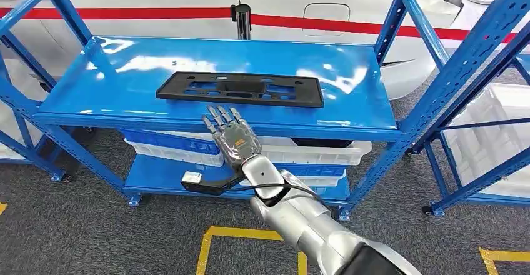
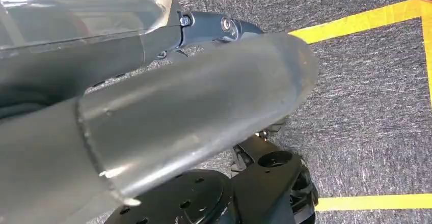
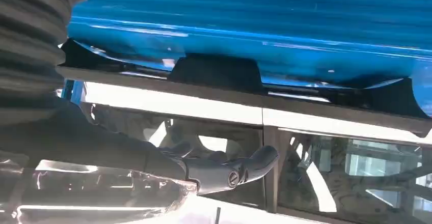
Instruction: Take the parts from the cabinet and place them on the table.
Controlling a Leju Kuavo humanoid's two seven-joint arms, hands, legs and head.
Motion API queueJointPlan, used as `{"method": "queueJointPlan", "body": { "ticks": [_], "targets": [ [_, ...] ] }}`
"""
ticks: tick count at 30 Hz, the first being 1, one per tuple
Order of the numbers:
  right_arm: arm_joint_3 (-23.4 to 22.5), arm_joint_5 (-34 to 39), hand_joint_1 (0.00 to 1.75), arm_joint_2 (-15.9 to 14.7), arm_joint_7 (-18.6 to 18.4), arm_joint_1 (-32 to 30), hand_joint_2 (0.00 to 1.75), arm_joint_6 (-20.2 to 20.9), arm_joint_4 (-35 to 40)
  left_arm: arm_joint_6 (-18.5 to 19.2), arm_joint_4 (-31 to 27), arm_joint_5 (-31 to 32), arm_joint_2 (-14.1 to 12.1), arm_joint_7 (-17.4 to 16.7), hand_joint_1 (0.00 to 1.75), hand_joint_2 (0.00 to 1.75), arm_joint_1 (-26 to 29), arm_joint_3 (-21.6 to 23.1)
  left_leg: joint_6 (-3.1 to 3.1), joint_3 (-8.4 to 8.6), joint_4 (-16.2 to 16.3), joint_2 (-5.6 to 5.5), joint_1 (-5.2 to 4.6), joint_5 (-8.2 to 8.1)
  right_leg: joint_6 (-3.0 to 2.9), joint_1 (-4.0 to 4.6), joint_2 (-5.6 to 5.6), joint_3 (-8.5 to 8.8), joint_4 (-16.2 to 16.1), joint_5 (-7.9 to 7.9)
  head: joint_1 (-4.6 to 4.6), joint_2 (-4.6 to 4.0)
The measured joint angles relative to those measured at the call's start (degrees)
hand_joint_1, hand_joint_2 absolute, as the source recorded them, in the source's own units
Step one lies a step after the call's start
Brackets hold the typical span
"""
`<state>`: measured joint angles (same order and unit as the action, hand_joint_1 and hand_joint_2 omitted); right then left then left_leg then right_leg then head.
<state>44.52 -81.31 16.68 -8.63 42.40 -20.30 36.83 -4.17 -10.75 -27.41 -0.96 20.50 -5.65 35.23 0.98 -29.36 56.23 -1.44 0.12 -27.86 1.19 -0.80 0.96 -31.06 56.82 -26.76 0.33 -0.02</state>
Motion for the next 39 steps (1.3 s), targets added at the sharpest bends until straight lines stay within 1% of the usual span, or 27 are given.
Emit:
{"method": "queueJointPlan", "body": {
  "ticks": [7, 9, 11, 12, 13, 14, 16, 17, 18, 19, 20, 22, 23, 24, 26, 27, 28, 29, 30, 32, 33, 34, 35, 36, 37, 38, 39],
  "targets": [
    [0.0, 0.0, 0.0, 0.0, 0.0, -0.2, 1.75, -0.1, 0.0, 0.0, 0.0, 0.0, 0.0, 0.0, 0.0, 0.0, 0.0, 0.0, 0.0, 0.0, 0.0, 0.0, 0.0, 0.0, 0.0, -0.01, 0.0, 0.0, 0.0, 0.0, 0.0, 0.0],
    [0.0, 0.0, 0.0, 0.0, 0.0, -0.2, 1.75, 0.0, 0.0, 0.0, 0.0, 0.0, 0.0, 0.0, 0.0, 0.0, 0.0, 0.0, 0.36, -0.23, 0.6, -0.09, -0.14, -0.12, 0.3, -0.54, -0.03, -0.03, -0.2, 0.26, -0.02, 0.0],
    [0.0, 0.0, 0.0, 0.1, 0.0, -0.2, 1.75, 0.0, 0.0, -0.1, 0.0, 0.1, 0.0, 0.0, 0.0, 0.0, -0.1, 0.0, 0.54, -0.38, 0.5, -0.02, -0.13, -0.21, 0.41, -0.5, -0.02, -0.04, -0.5, 0.33, 0.05, 0.0],
    [0.0, 0.0, 0.0, 0.2, 0.0, -0.1, 1.75, -0.1, 0.0, -0.1, 0.0, 0.2, 0.0, 0.0, 0.0, 0.0, -0.2, 0.0, 0.94, -0.13, -0.3, 0.04, -0.1, 0.11, 0.67, -0.19, -0.02, 0.11, -0.7, 0.44, -0.04, 0.0],
    [0.0, 0.0, 0.0, 0.4, 0.0, -0.2, 1.75, -0.1, 0.1, -0.1, 0.0, 0.2, 0.1, 0.0, 0.0, 0.0, -0.2, 0.0, 1.37, 0.54, -1.3, 0.41, 0.63, 0.78, 0.6, -0.14, -0.24, -0.45, 0.1, 0.11, 0.09, 0.0],
    [0.0, 0.0, 0.0, 0.5, 0.0, 0.0, 1.75, -0.2, 0.1, -0.1, 0.0, 0.2, 0.2, 0.0, 0.0, 0.0, -0.4, 0.0, 1.57, 0.67, -1.6, 0.4, 0.52, 0.86, 0.35, -0.03, -0.37, -1.78, 2.2, -0.92, 0.15, 0.0],
    [0.0, 0.0, 0.0, 0.3, -0.3, -0.1, 1.75, -0.2, 0.0, -0.1, 0.0, 0.4, 0.2, -0.1, 0.0, 0.0, -0.4, 0.0, 1.72, 0.56, -1.6, 0.52, 0.52, 0.85, -0.24, -0.17, -0.37, -6.79, 11.7, -4.23, 0.26, 0.0],
    [0.0, -0.1, 0.0, 0.1, -0.7, -0.3, 1.75, -0.3, 0.0, -0.1, 0.0, 0.4, 0.2, -0.2, 0.0, 0.0, -0.4, 0.0, 1.73, 0.56, -1.6, 0.51, 0.52, 0.76, -0.21, -0.18, -0.38, -9.25, 15.9, -5.24, 0.17, 0.0],
    [0.0, -0.4, 0.0, -0.2, -1.1, -0.6, 1.75, -0.5, -0.1, -0.1, 0.0, 0.4, 0.2, -0.3, 0.0, 0.0, -0.4, 0.0, 1.65, 0.63, -1.6, 0.47, 0.53, 0.7, 0.07, -0.19, -0.38, -10.93, 18.4, -5.43, 0.35, 0.0],
    [0.0, -0.6, 0.0, -0.3, -1.7, -0.6, 1.75, -0.5, -0.1, 0.0, 0.0, 0.4, 0.2, -0.4, 0.0, 0.0, -0.4, 0.0, 1.51, 0.75, -1.6, 0.39, 0.57, 0.58, 0.51, -0.24, -0.39, -11.14, 17.7, -4.4, 0.31, 0.0],
    [0.0, -1.3, 0.0, -0.4, -2.8, -0.5, 1.75, -0.9, 0.0, 0.0, 0.0, 0.4, 0.3, -0.5, 0.0, 0.0, -0.4, 0.0, 1.26, 0.98, -1.5, 0.26, 0.6, 0.35, 1.18, -0.41, -0.43, -9.81, 14.3, -2.43, 0.33, 0.0],
    [-0.2, -2.1, 0.0, -0.6, -4.3, -0.2, 1.75, -1.2, 0.5, 0.0, 0.0, 0.4, 0.5, -0.8, 0.0, 0.0, -0.4, 0.0, 0.56, 1.72, -1.2, 0.18, 0.79, -0.48, 2.36, -0.93, -0.57, -5.23, 3.7, 2.36, 0.28, 0.0],
    [-0.5, -2.4, 0.0, -0.7, -5.1, 0.2, 1.75, -1.0, 1.0, -0.1, 0.0, 0.4, 0.5, -1.0, 0.0, 0.0, -0.4, 0.0, 0.03, 1.57, -0.8, 0.21, 0.71, -0.98, 2.12, -1.0, -0.58, -4.24, 1.1, 2.6, 0.4, 0.0],
    [-0.6, -2.7, 0.0, -0.6, -5.6, 0.6, 1.75, -0.9, 1.4, -0.2, 0.0, 0.4, 0.5, -1.2, 0.0, 0.0, -0.5, 0.0, -0.41, 1.26, -0.4, 0.11, 0.4, -1.37, 1.44, -0.58, -0.42, -3.53, 0.9, 2.48, 0.39, 0.0],
    [-1.4, -3.1, 0.0, -0.9, -6.4, 0.9, 1.75, -0.2, 2.7, -0.3, 0.1, 0.0, 0.5, -1.4, 0.0, 0.0, -0.4, 0.0, -0.7, 1.38, -0.7, 0.17, 0.64, -1.53, 0.21, -0.38, -0.29, -3.86, 1.1, 2.21, 0.17, 0.0],
    [-1.8, -3.3, 0.0, -1.0, -6.7, 1.0, 1.75, 0.0, 3.3, -0.3, 0.1, -0.1, 0.6, -1.4, 0.0, 0.0, -0.4, 0.0, -0.95, 1.51, -0.7, 0.2, 0.84, -1.71, -0.14, -0.31, -0.22, -3.85, 1.1, 2.03, 0.18, 0.0],
    [-1.9, -3.4, 0.0, -0.9, -6.8, 1.1, 1.75, 0.1, 3.9, -0.3, 0.1, -0.1, 0.6, -1.4, 0.0, 0.0, -0.4, 0.0, -1.31, 1.57, -0.6, 0.28, 1.13, -2.18, -0.61, -0.81, -0.21, -3.54, 1.0, 1.97, 0.22, 0.0],
    [-2.3, -3.4, 0.0, -0.9, -6.9, 1.2, 1.75, 0.1, 4.7, -0.5, 0.1, -0.2, 0.6, -1.4, 0.0, 0.0, -0.4, 0.0, -1.6, 1.01, 1.2, 0.76, 1.19, -2.78, -0.95, -0.76, -0.16, -3.27, 1.0, 1.73, 0.06, 0.0],
    [-2.7, -3.6, 0.0, -0.9, -6.9, 1.4, 1.75, 0.2, 5.4, -0.5, 0.1, -0.3, 0.6, -1.4, 0.0, 0.0, -0.5, 0.0, -1.82, -1.02, 5.0, 1.09, 1.19, -4.29, -1.34, -0.7, -0.25, -3.0, 1.0, 1.49, -0.04, 0.0],
    [-3.1, -3.8, 0.0, -0.9, -6.8, 1.5, 1.75, 0.6, 6.2, -0.7, 0.1, -0.7, 0.6, -1.4, 0.0, 0.0, -0.4, 0.0, -2.21, -7.21, 15.2, 1.23, 1.21, -7.64, -1.96, -0.48, -0.44, -2.55, 1.0, 1.03, -0.02, 0.0],
    [-3.2, -3.8, 0.0, -0.9, -6.8, 1.5, 1.75, 0.8, 6.4, -0.7, 0.1, -0.7, 0.6, -1.4, 0.0, 0.0, -0.3, 0.0, -2.26, -9.66, 18.4, 1.26, 1.21, -8.09, -2.17, -0.37, -0.45, -2.34, 1.0, 0.86, -0.02, 0.0],
    [-3.2, -3.9, 0.0, -0.9, -6.8, 1.4, 1.75, 0.9, 6.6, -0.7, 0.1, -0.7, 0.6, -1.5, 0.0, 0.0, -0.1, 0.0, -2.18, -11.27, 19.4, 1.26, 1.21, -7.13, -2.39, -0.27, -0.43, -2.06, 1.0, 0.65, -0.04, 0.0],
    [-3.2, -4.0, 0.0, -0.8, -6.7, 1.4, 1.75, 0.9, 6.8, -0.7, 0.1, -0.7, 0.6, -1.5, 0.0, 0.0, 0.0, 0.0, -1.94, -11.32, 17.2, 1.26, 1.2, -4.48, -2.37, -0.23, -0.37, -1.64, 1.0, 0.38, -0.04, 0.0],
    [-3.2, -4.0, 0.0, -0.7, -6.7, 1.4, 1.75, 0.9, 7.0, -0.7, 0.1, -0.8, 0.6, -1.5, 0.0, 0.0, -0.1, 0.0, -1.7, -10.21, 13.4, 1.26, 1.18, -1.39, -2.27, -0.18, -0.32, -1.19, 1.0, 0.06, -0.04, 0.0],
    [-3.3, -4.0, 0.0, -0.6, -6.6, 1.5, 1.75, 0.9, 7.2, -0.7, 0.1, -0.8, 0.6, -1.5, 0.0, 0.0, -0.2, 0.0, -1.28, -8.1, 7.6, 1.29, 1.15, 2.38, -2.17, -0.14, -0.28, -0.58, 1.0, -0.3, -0.02, 0.0],
    [-3.3, -4.0, 0.0, -0.4, -6.6, 1.5, 1.75, 0.9, 7.4, -0.7, 0.1, -0.8, 0.6, -1.5, 0.0, 0.0, -0.2, 0.0, -0.8, -6.33, 2.7, 1.53, 1.07, 5.0, -1.99, -0.09, -0.28, -0.31, 0.8, -0.6, -0.06, 0.0],
    [-3.3, -4.0, 0.0, -0.3, -6.5, 1.6, 1.75, 0.9, 7.4, -0.7, 0.3, -0.9, 0.5, -1.5, 0.0, 0.0, -0.3, 0.0, -0.73, -5.81, 1.7, 1.7, 0.59, 3.93, -1.64, 0.52, -0.29, -0.18, 0.9, -0.81, 0.02, 0.0]
  ]
}}
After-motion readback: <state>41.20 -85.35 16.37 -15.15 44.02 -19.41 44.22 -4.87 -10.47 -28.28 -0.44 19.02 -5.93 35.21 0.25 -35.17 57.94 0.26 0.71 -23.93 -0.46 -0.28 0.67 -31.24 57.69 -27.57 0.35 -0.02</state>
